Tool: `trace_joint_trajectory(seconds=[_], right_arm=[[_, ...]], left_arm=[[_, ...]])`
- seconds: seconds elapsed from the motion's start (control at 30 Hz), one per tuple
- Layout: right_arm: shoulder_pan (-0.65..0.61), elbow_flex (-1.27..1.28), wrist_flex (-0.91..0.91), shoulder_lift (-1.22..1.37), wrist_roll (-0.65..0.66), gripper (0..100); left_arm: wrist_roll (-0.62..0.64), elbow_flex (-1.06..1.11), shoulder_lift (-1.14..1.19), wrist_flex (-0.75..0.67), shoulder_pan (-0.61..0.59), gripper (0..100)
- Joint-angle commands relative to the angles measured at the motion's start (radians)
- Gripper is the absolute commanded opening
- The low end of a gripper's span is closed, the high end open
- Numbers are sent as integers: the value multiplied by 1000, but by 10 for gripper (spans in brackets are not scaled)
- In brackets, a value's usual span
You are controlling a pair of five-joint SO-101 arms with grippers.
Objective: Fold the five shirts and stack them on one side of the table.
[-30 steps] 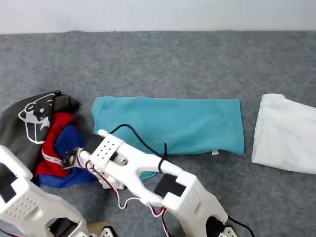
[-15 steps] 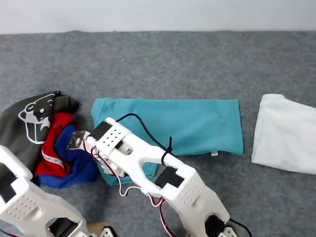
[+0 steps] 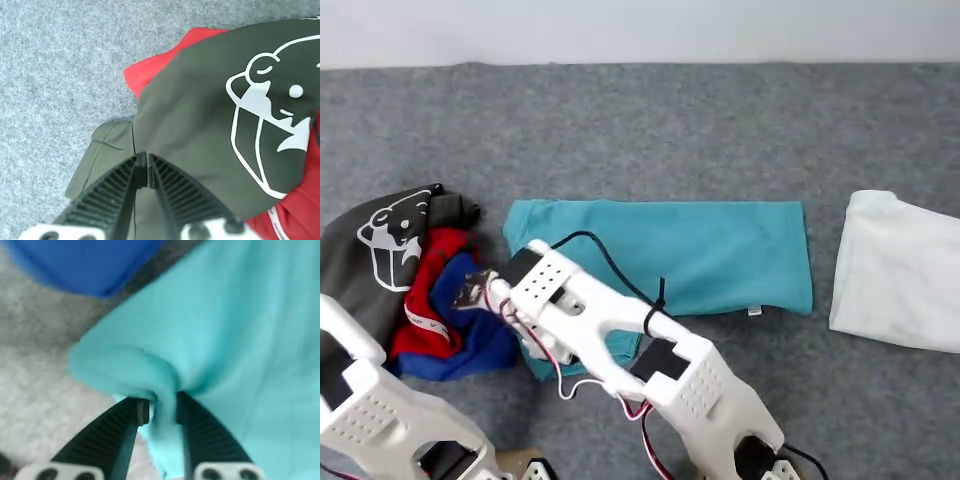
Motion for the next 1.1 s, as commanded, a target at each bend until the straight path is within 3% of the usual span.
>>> trace_joint_trajectory(seconds=[0.0,0.17,0.47,0.93,1.07], right_arm=[[-30,-46,131,-4,6,211],[-91,-91,189,-31,-15,200],[-110,49,101,-119,-48,201],[-77,516,-272,-318,-68,197],[-67,549,-332,-297,-68,107]], left_arm=[[-9,-35,-66,12,3,14],[-9,-35,-66,12,3,14],[-9,-41,-66,12,-3,14],[-9,-38,-66,11,-2,14],[-9,-38,-66,11,-2,14]])
